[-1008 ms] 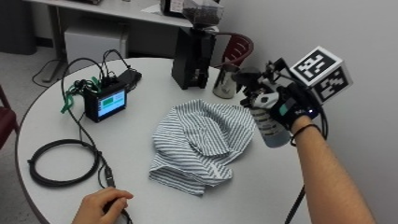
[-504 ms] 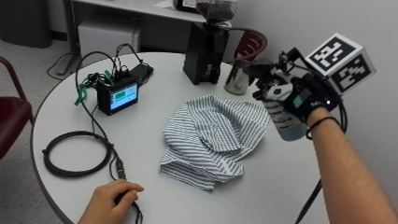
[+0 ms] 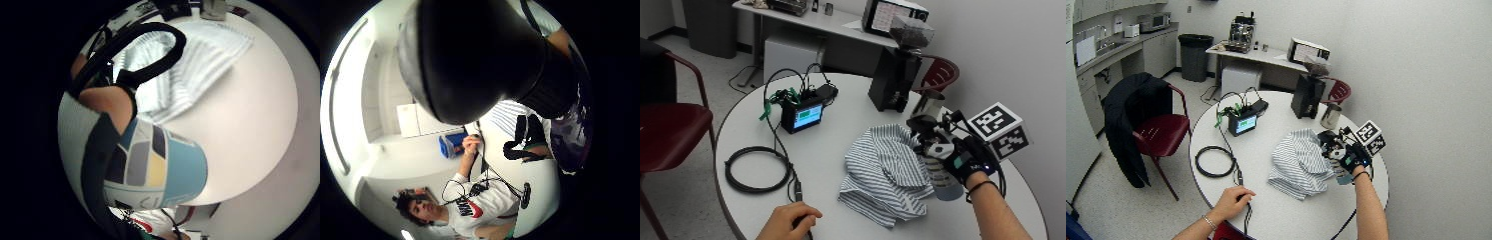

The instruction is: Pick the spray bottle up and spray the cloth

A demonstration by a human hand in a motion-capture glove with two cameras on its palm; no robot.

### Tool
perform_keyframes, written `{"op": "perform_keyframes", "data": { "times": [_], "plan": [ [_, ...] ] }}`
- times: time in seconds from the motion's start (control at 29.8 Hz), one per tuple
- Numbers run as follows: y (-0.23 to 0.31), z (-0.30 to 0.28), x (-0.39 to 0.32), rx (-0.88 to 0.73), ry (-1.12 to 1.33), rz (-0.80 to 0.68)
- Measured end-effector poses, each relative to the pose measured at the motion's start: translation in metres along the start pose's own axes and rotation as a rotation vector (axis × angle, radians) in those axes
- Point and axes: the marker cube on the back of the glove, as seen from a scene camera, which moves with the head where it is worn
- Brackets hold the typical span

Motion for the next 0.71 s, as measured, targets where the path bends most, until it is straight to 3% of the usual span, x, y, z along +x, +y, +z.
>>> {"op": "perform_keyframes", "data": {
  "times": [0.3,0.71],
  "plan": [
    [-0.012,0.052,-0.072,0.121,-0.298,-0.277],
    [-0.020,0.145,-0.044,0.096,-0.437,-0.289]
  ]
}}
